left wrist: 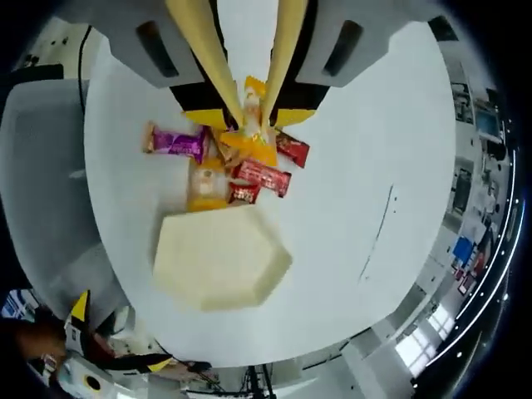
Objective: Place the target food into the container with the food tongs after gripping and lifting it, then release it inside without dropping or visibly crushing the food.
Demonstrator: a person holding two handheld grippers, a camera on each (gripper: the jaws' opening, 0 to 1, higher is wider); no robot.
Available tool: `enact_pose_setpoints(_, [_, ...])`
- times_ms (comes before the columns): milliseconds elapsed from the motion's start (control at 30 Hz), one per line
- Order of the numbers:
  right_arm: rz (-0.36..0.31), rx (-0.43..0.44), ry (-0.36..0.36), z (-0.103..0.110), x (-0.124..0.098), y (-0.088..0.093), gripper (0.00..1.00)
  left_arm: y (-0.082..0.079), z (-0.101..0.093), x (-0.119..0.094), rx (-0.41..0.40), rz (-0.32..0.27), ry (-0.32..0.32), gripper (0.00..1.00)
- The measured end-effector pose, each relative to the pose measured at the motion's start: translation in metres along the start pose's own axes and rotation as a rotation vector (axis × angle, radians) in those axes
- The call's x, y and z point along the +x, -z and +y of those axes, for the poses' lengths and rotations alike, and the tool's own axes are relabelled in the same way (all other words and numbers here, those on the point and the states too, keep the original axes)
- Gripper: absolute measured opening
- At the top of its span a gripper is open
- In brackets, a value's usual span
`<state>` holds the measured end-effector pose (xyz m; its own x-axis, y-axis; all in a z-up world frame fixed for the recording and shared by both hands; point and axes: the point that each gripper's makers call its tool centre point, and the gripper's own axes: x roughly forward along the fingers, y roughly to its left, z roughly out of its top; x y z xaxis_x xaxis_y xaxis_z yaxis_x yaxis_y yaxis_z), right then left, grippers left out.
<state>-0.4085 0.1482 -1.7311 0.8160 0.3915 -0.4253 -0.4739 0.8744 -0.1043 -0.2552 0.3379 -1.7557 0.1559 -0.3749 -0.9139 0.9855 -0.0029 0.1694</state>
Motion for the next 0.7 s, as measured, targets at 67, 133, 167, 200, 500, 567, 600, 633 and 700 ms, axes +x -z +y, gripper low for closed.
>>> enact_pose_setpoints(67, [-0.005, -0.001, 0.003, 0.0, 0.0, -0.001, 0.93, -0.014, 0.0, 0.002, 0.01, -0.006, 0.005, 0.15])
enact_pose_setpoints(133, [-0.003, -0.003, 0.004, -0.001, 0.0, 0.0, 0.93, -0.028, 0.0, 0.005, 0.011, -0.019, 0.012, 0.15])
enact_pose_setpoints(167, [-0.001, -0.004, 0.004, 0.0, 0.0, 0.0, 0.93, -0.035, 0.0, 0.006, 0.016, -0.027, 0.012, 0.15])
enact_pose_setpoints(200, [-0.001, -0.007, 0.006, -0.001, 0.0, 0.0, 0.92, -0.043, -0.001, 0.007, 0.019, -0.03, 0.016, 0.15])
enact_pose_setpoints(500, [0.001, -0.02, 0.004, 0.001, 0.0, 0.0, 0.92, -0.105, -0.006, 0.016, 0.055, -0.073, 0.032, 0.15])
enact_pose_setpoints(567, [-0.001, -0.022, 0.005, 0.0, -0.001, 0.0, 0.91, -0.113, -0.007, 0.019, 0.059, -0.077, 0.038, 0.15])
enact_pose_setpoints(600, [-0.001, -0.02, 0.005, 0.0, -0.001, 0.0, 0.91, -0.117, -0.007, 0.019, 0.062, -0.079, 0.039, 0.15])
enact_pose_setpoints(633, [-0.001, -0.02, 0.008, -0.001, -0.001, 0.0, 0.91, -0.123, -0.009, 0.02, 0.065, -0.084, 0.043, 0.15])
enact_pose_setpoints(700, [-0.002, -0.017, 0.009, -0.001, -0.001, 0.0, 0.91, -0.131, -0.009, 0.022, 0.071, -0.09, 0.043, 0.15])
